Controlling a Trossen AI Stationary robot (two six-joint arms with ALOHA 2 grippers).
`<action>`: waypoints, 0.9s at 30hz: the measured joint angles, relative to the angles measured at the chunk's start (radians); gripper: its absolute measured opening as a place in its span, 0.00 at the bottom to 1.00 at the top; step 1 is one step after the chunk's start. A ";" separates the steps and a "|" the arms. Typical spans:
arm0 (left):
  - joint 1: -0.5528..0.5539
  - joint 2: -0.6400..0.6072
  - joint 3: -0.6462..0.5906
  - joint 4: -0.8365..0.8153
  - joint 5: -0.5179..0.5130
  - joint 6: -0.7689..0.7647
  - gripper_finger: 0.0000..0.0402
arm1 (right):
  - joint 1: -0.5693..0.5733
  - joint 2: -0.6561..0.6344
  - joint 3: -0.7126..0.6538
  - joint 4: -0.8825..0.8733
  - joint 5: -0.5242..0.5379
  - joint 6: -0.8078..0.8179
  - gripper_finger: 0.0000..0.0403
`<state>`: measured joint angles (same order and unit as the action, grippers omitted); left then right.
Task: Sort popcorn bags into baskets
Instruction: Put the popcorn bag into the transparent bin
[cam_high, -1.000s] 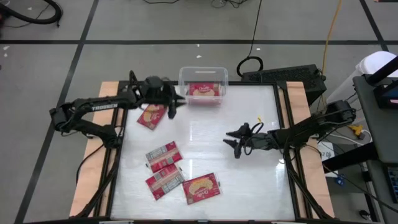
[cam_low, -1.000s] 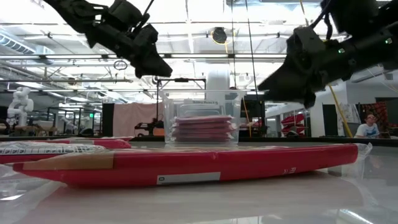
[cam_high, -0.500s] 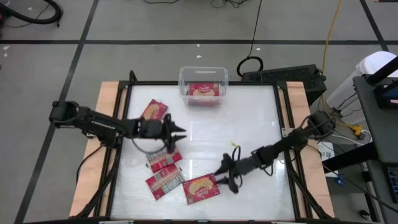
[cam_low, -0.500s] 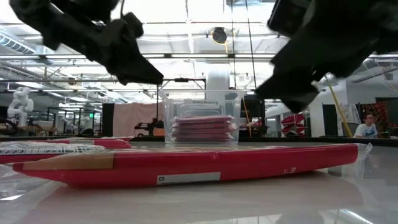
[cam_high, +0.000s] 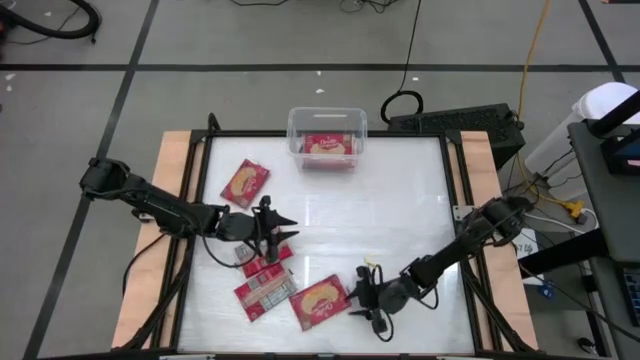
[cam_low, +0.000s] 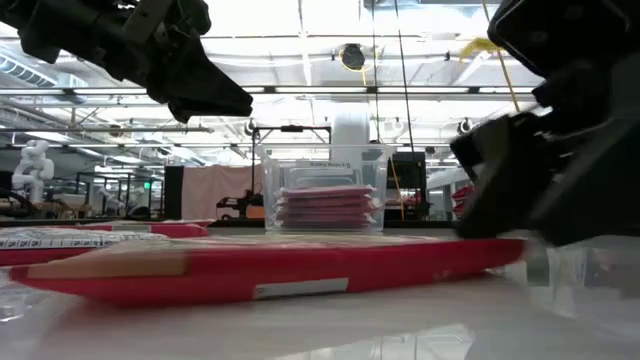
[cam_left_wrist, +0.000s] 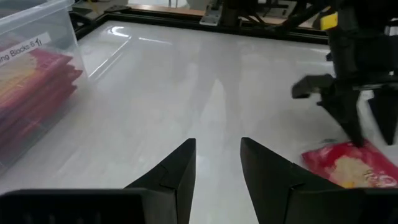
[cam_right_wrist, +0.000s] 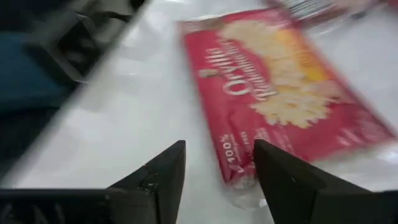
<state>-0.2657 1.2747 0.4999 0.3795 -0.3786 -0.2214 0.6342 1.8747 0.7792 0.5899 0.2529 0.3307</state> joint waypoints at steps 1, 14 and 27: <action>0.000 0.000 0.000 0.002 0.000 0.000 0.32 | 0.005 0.007 0.000 -0.004 0.053 -0.034 0.44; 0.036 0.031 0.000 0.028 -0.024 -0.018 0.32 | -0.045 0.036 0.000 -0.014 0.231 -0.318 0.03; 0.082 0.089 0.000 0.120 0.133 -0.021 0.32 | -0.090 -0.130 -0.002 -0.050 0.326 -0.956 0.00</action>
<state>-0.1838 1.3638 0.4999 0.4993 -0.2460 -0.2420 0.5437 1.7443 0.7769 0.5400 0.5791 -0.6248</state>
